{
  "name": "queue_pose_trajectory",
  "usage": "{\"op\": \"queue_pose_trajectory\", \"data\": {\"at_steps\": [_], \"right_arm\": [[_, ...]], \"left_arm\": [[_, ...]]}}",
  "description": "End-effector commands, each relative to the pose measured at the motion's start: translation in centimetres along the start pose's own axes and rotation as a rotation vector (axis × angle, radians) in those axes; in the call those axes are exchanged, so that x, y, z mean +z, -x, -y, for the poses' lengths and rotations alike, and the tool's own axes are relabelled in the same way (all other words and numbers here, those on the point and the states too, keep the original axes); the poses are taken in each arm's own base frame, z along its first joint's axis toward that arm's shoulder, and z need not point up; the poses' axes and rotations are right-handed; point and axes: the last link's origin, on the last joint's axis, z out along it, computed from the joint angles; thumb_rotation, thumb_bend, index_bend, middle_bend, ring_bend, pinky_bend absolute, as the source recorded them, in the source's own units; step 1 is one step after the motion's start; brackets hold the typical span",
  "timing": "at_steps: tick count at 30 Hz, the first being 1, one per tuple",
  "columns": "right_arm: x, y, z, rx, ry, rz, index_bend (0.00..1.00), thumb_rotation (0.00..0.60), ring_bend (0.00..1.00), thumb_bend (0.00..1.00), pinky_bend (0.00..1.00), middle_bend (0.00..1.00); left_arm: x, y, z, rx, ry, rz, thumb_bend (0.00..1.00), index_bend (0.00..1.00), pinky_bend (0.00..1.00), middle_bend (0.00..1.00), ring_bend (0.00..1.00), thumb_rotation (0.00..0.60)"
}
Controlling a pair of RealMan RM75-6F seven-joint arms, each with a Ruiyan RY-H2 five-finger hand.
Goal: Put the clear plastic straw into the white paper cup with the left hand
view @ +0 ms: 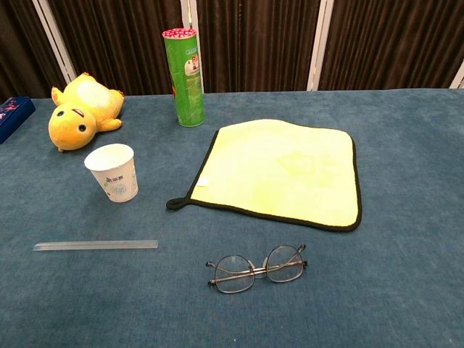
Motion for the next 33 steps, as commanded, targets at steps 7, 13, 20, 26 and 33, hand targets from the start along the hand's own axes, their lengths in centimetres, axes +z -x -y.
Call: {"op": "queue_pose_trajectory", "data": {"at_steps": [7,13,20,26,33], "right_arm": [[-0.1,-0.1,0.0,0.006,-0.001,0.0,0.13,0.6,0.0,0.08,0.0,0.0],[0.0,0.0,0.1,0.004,-0.003,0.004,0.13,0.6,0.0,0.09,0.0,0.0],[0.0,0.1,0.1,0.003,-0.004,0.004,0.13,0.6,0.0,0.08,0.0,0.0],[0.0,0.1,-0.1,0.01,0.002,0.011,0.13,0.6,0.0,0.09,0.0,0.0],[0.0,0.0,-0.1,0.016,0.002,0.009,0.13,0.6,0.0,0.09,0.0,0.0]], "left_arm": [[-0.1,0.0,-0.2,0.001,0.004,-0.003,0.18,0.0,0.0,0.0,0.0,0.6],[0.0,0.3,-0.3,0.005,0.01,0.009,0.18,0.0,0.0,0.0,0.0,0.6],[0.1,0.6,-0.5,0.008,0.012,0.02,0.18,0.0,0.0,0.0,0.0,0.6],[0.1,0.9,-1.2,0.013,0.031,0.025,0.18,0.03,0.0,0.0,0.0,0.6],[0.9,1.8,-3.0,-0.006,0.067,0.019,0.18,0.21,0.36,0.32,0.28,0.6]]}}
